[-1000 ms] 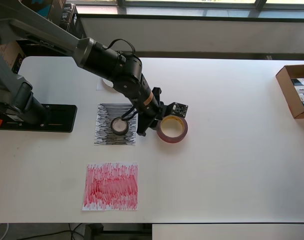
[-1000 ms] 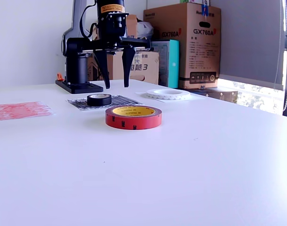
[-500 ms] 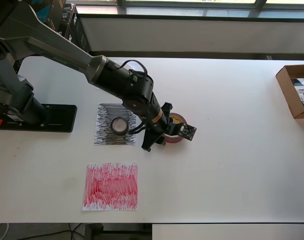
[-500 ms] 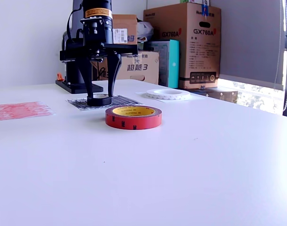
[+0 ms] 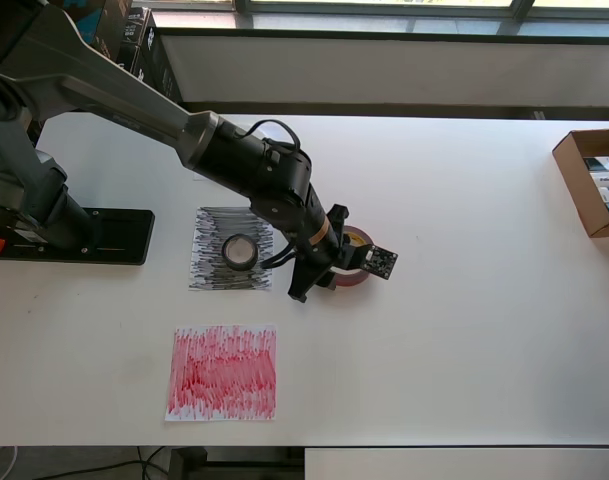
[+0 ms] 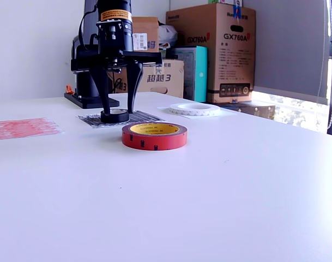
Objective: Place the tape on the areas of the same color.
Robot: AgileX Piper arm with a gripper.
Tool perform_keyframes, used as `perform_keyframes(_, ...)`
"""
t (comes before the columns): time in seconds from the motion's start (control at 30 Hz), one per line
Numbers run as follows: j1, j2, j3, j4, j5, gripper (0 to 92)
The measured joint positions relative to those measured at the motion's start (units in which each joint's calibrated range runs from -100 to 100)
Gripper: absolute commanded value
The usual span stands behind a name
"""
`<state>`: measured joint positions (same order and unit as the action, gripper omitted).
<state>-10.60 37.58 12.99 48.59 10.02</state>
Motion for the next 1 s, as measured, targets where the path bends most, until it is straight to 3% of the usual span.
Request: perform_keyframes(1.0, 0.9, 4.9, -2.3, 0.0, 0.9, 44.2)
